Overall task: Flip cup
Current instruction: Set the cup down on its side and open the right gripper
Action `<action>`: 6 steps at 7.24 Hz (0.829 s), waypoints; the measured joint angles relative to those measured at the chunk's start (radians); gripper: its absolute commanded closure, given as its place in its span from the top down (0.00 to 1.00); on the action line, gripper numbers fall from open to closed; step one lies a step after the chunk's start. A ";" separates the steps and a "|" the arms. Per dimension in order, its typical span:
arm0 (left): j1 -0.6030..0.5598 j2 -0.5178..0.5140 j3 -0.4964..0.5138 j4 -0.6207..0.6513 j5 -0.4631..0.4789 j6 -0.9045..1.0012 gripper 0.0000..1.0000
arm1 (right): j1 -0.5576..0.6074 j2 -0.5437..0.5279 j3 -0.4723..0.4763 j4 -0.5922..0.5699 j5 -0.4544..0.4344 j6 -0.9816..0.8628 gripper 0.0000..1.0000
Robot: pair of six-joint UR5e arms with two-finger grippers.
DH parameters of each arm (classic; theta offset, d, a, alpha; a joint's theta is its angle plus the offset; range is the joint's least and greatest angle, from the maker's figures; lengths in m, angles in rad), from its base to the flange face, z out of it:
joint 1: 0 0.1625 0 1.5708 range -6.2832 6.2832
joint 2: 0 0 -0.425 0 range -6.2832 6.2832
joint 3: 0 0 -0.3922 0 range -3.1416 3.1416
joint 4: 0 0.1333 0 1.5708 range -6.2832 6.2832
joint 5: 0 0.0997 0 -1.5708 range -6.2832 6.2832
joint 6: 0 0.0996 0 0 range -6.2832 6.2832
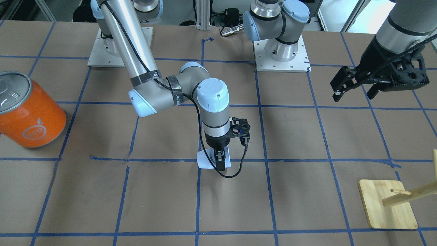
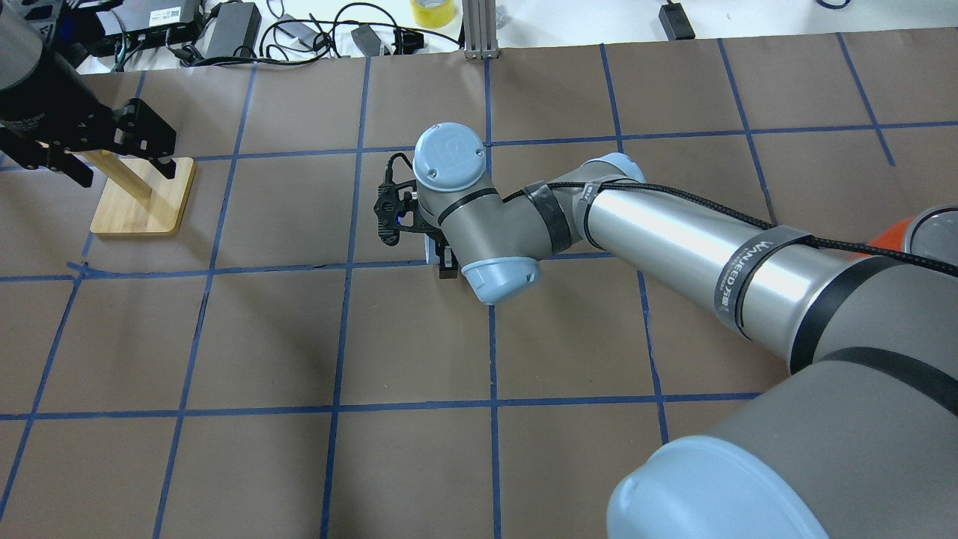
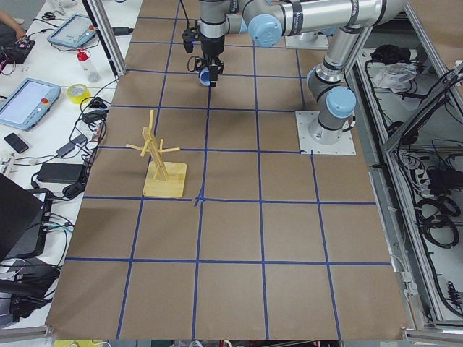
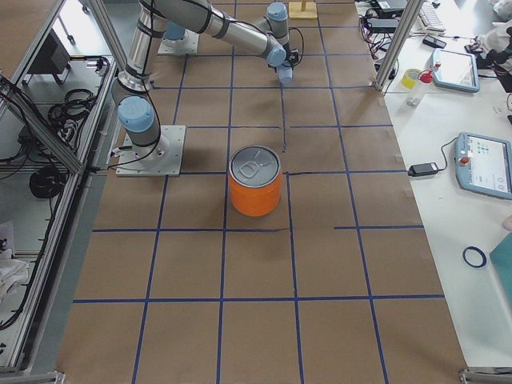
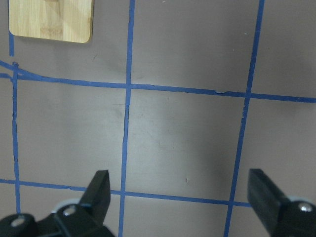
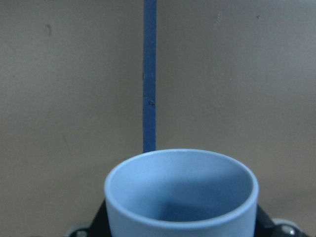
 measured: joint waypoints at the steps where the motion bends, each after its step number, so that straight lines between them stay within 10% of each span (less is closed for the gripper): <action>1: 0.000 0.000 0.000 0.000 -0.001 0.000 1.00 | 0.000 0.005 0.001 -0.002 0.000 0.004 0.24; 3: -0.001 0.001 0.000 -0.001 -0.004 -0.001 1.00 | 0.000 0.008 0.000 -0.003 0.001 0.007 0.54; 6: -0.002 0.001 0.000 -0.006 -0.003 -0.005 1.00 | -0.002 0.009 -0.003 -0.001 -0.006 0.004 0.59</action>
